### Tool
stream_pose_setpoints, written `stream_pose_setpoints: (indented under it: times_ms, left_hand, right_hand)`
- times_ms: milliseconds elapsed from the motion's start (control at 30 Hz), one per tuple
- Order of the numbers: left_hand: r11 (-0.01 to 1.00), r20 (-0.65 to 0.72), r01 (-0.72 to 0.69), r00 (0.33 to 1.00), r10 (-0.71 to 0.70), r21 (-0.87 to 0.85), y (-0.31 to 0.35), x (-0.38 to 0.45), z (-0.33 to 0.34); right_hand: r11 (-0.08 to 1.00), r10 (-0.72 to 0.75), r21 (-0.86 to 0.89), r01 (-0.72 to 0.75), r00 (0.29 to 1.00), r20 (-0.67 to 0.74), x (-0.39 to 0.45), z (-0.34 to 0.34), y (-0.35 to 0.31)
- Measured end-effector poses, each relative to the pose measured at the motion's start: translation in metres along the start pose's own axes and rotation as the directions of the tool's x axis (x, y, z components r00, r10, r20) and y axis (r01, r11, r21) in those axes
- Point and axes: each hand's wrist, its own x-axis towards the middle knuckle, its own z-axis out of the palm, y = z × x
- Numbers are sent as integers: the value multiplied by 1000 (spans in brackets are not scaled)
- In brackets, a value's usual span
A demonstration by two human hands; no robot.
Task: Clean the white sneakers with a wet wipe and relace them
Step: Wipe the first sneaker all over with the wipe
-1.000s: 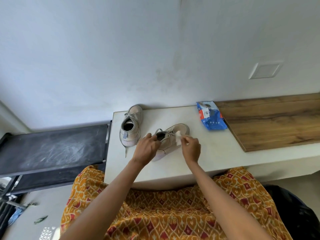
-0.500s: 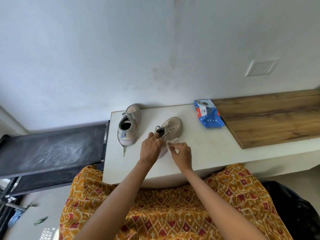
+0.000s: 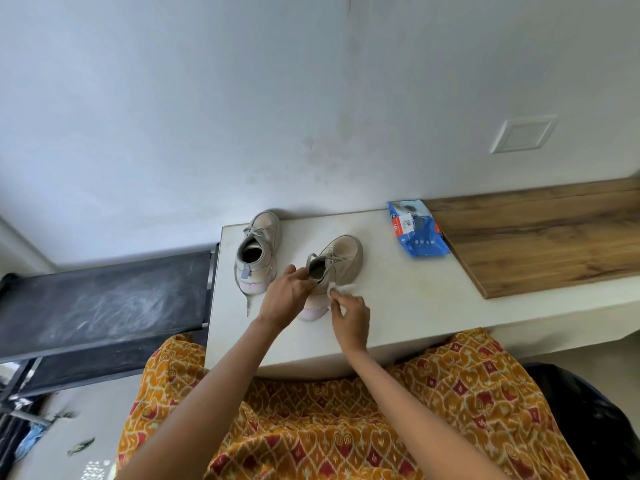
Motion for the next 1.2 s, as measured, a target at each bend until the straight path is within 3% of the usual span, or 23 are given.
stream_pose_setpoints:
  times_ms: [100, 200, 267, 400, 533, 767, 933, 1133, 1200]
  left_hand:
    - [1000, 7, -3, 1000, 3, 23, 3, 1, -4]
    - [999, 9, -2, 1000, 2, 44, 12, 2, -1]
    - [999, 12, 11, 1000, -12, 38, 21, 5, 4]
    - [998, 15, 34, 999, -35, 58, 31, 7, 12]
    - [998, 1, 6, 1000, -6, 56, 30, 9, 15]
    - [993, -61, -89, 994, 94, 83, 31, 13, 12]
    - [997, -77, -53, 995, 58, 59, 30, 11, 18]
    - [1000, -89, 3, 996, -4, -12, 27, 8, 24]
    - [1000, -85, 5, 996, -7, -19, 27, 7, 24]
  right_hand:
    - [997, -60, -48, 62, 998, 33, 16, -15, 20]
    - [992, 124, -22, -126, 989, -75, 61, -25, 25]
    - [959, 284, 1, -284, 956, -69, 91, -26, 30]
    - [897, 443, -77, -436, 878, 181, 125, -13, 44]
    - [914, 392, -31, -405, 859, 329, 117, 4, 38]
    - [961, 266, 16, -277, 936, 232, 79, 0, 44]
    - [976, 186, 98, -195, 978, 96, 30, -9, 24]
    - [995, 86, 40, -93, 986, 140, 15, -25, 24]
    - [989, 109, 89, -116, 990, 85, 31, -36, 20]
